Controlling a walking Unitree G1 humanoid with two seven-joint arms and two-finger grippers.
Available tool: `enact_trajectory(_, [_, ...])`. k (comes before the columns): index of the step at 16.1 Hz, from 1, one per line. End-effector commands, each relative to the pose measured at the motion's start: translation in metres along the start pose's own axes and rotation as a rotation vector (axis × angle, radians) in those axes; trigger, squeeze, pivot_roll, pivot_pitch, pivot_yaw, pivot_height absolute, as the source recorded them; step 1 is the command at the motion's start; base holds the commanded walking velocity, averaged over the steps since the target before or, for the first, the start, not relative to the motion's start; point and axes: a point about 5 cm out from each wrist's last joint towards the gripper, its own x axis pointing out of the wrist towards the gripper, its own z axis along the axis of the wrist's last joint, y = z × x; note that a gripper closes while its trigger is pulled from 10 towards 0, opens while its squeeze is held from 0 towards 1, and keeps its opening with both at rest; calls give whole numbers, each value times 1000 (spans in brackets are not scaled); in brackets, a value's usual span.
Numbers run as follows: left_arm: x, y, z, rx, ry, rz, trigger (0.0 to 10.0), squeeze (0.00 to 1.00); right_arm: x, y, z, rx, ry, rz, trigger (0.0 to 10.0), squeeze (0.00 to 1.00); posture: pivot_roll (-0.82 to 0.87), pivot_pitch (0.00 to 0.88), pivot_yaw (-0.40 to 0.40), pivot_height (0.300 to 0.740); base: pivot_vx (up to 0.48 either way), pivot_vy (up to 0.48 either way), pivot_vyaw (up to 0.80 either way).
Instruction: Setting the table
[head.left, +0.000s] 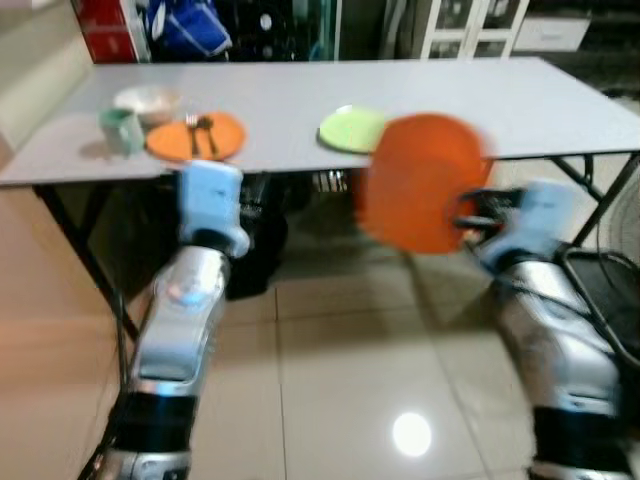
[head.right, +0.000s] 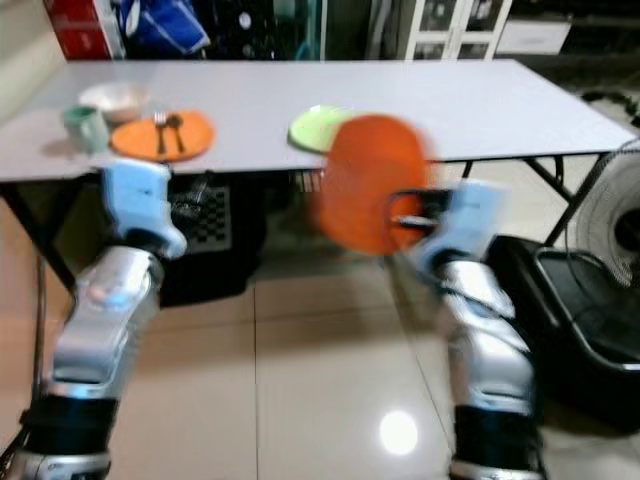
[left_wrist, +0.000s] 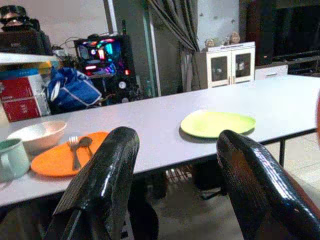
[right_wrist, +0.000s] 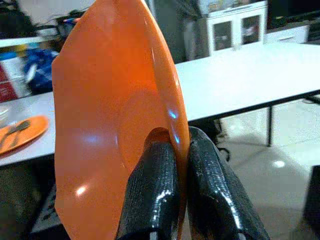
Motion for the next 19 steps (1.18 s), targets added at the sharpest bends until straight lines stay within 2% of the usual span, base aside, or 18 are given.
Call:
enact_trajectory(1, [-1, 6, 2, 11, -10, 14, 10000, 0, 2, 11, 5, 16, -26, 41, 10000, 0, -16, 0, -20, 740, 480, 0, -544])
enact_trajectory(19, [0, 4, 3, 23, -7, -14, 10000, 0, 2, 7, 5, 20, -26, 5, 10000, 0, -18, 0, -8, 740, 480, 0, -29])
